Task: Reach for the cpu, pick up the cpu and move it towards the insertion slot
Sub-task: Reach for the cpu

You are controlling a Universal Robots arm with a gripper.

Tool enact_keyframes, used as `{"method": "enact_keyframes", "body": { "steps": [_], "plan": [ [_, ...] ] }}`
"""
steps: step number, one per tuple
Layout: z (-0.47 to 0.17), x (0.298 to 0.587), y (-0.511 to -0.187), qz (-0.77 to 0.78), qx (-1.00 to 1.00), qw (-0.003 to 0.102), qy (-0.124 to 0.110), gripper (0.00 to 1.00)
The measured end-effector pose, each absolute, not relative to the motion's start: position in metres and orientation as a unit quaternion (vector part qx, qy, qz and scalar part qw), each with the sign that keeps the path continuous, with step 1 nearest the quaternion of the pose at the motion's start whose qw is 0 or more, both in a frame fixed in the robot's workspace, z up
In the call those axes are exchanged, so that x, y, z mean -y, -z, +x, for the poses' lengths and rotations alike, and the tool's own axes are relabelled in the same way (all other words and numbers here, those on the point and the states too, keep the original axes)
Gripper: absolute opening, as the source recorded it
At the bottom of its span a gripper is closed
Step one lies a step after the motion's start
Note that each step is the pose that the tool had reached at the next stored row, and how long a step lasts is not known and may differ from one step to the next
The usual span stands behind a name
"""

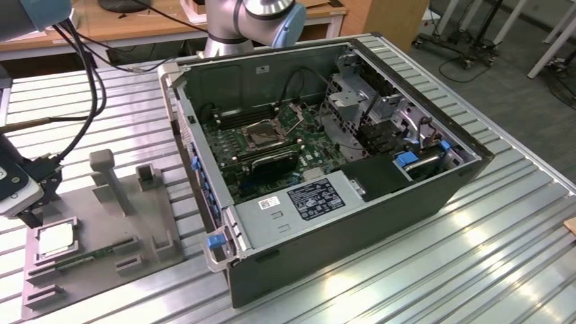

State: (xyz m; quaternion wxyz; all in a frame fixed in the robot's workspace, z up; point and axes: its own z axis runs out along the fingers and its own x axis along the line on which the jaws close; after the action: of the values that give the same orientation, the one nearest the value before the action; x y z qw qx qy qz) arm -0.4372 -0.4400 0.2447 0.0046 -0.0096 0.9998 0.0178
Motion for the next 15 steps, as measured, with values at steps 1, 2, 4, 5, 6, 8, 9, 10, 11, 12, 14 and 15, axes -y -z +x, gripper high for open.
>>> {"method": "enact_keyframes", "body": {
  "steps": [1,2,4,5,6,8,9,10,11,12,14,15],
  "plan": [
    [-0.4372,0.4400,-0.2446,-0.010,-1.000,0.005,-0.018,0.10],
    [-0.4372,0.4401,-0.2444,-0.010,-1.000,0.005,-0.018,0.10],
    [-0.4372,0.4401,-0.2443,-0.010,-1.000,0.005,-0.018,0.10],
    [-0.4371,0.4401,-0.2443,-0.010,-1.000,0.005,-0.018,0.10],
    [-0.4371,0.4401,-0.2443,-0.010,-1.000,0.005,-0.018,0.10],
    [-0.4371,0.4401,-0.2442,-0.010,-1.000,0.005,-0.018,0.10],
    [-0.4372,0.4401,-0.2443,-0.010,-1.000,0.005,-0.018,0.10],
    [-0.4372,0.4401,-0.2441,-0.010,-1.000,0.005,-0.018,0.10],
    [-0.4372,0.4401,-0.2438,-0.010,-1.000,0.005,-0.018,0.10],
    [-0.4372,0.4401,-0.2432,-0.010,-1.000,0.005,-0.018,0.10],
    [-0.4373,0.4404,-0.2417,-0.010,-1.000,0.005,-0.018,0.10],
    [-0.4373,0.4406,-0.2407,-0.010,-1.000,0.005,-0.018,0.10]
  ]
}}
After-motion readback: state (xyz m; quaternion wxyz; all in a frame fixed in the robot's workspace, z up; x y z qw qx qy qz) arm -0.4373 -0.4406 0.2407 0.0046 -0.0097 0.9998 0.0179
